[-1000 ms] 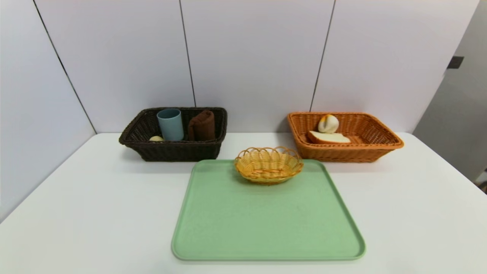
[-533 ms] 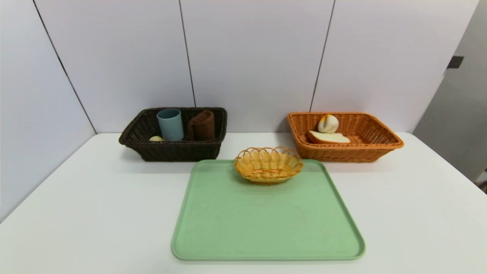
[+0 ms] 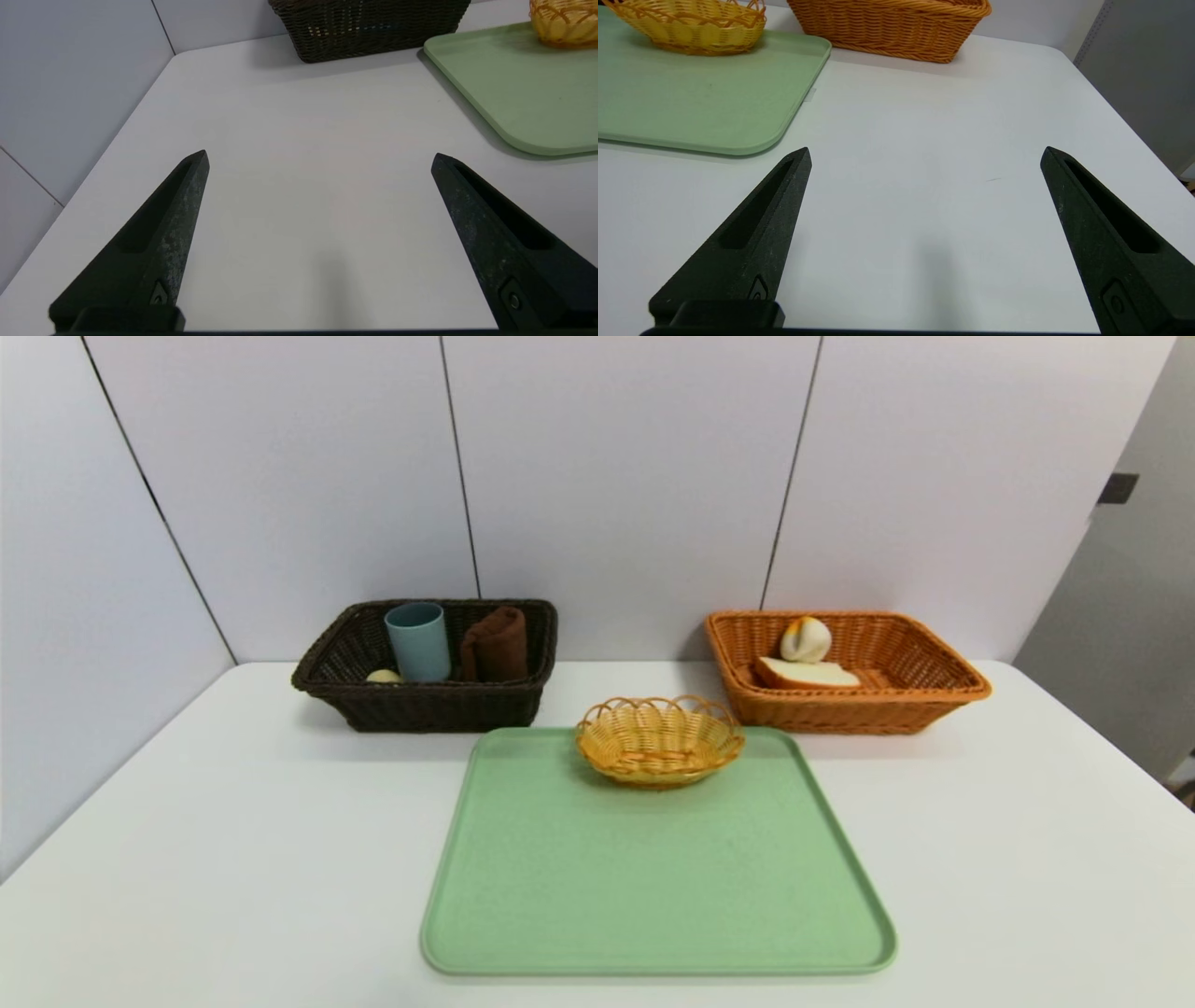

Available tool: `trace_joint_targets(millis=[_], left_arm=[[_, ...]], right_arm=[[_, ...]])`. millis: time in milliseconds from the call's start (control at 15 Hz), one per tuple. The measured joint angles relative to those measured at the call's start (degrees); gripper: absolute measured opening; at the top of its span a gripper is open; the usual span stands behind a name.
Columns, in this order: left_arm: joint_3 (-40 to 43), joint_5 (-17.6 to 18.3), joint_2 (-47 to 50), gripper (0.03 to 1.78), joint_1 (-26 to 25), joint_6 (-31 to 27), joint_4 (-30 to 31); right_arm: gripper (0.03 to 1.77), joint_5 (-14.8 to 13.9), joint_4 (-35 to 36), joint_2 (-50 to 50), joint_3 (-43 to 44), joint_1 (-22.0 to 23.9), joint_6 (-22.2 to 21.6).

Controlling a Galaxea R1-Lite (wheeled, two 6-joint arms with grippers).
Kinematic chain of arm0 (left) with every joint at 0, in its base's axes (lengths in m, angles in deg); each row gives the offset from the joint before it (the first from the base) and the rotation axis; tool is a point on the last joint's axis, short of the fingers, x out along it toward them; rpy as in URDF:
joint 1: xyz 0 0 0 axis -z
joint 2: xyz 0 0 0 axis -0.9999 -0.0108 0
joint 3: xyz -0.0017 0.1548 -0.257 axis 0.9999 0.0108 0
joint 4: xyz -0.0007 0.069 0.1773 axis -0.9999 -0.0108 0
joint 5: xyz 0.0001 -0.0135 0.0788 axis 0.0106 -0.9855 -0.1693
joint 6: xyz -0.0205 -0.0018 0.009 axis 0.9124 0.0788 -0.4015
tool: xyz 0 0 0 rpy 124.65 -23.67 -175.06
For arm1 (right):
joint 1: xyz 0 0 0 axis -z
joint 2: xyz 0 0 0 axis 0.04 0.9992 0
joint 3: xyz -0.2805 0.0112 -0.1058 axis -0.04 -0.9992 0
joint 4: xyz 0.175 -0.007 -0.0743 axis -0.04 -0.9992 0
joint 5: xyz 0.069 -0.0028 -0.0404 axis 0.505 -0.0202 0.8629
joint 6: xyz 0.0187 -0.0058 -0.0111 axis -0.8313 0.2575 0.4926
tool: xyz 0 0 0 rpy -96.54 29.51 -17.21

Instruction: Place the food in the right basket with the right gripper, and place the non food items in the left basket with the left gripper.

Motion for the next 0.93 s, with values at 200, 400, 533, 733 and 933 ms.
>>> trace_joint_targets(millis=[200,400,533,733,933], left_arm=[[1.6,-0.1,0.1,1.69,0.0,4.9,-0.7],[1.8,-0.2,0.1,1.69,0.0,5.3,0.0],[1.8,-0.2,0.1,1.69,0.0,5.3,0.0],[1.8,-0.2,0.1,1.69,0.0,5.3,0.0],[1.8,-0.2,0.1,1.69,0.0,5.3,0.0]], right_arm=[[1.70,-0.4,-0.2,0.0,0.0,0.0,-0.9],[1.70,-0.5,-0.3,0.0,0.0,0.0,-1.1],[1.70,-0.7,-0.3,0.0,0.0,0.0,-1.3],[1.70,-0.7,-0.3,0.0,0.0,0.0,-1.0],[1.70,-0.6,-0.3,0.0,0.0,0.0,-1.7]])
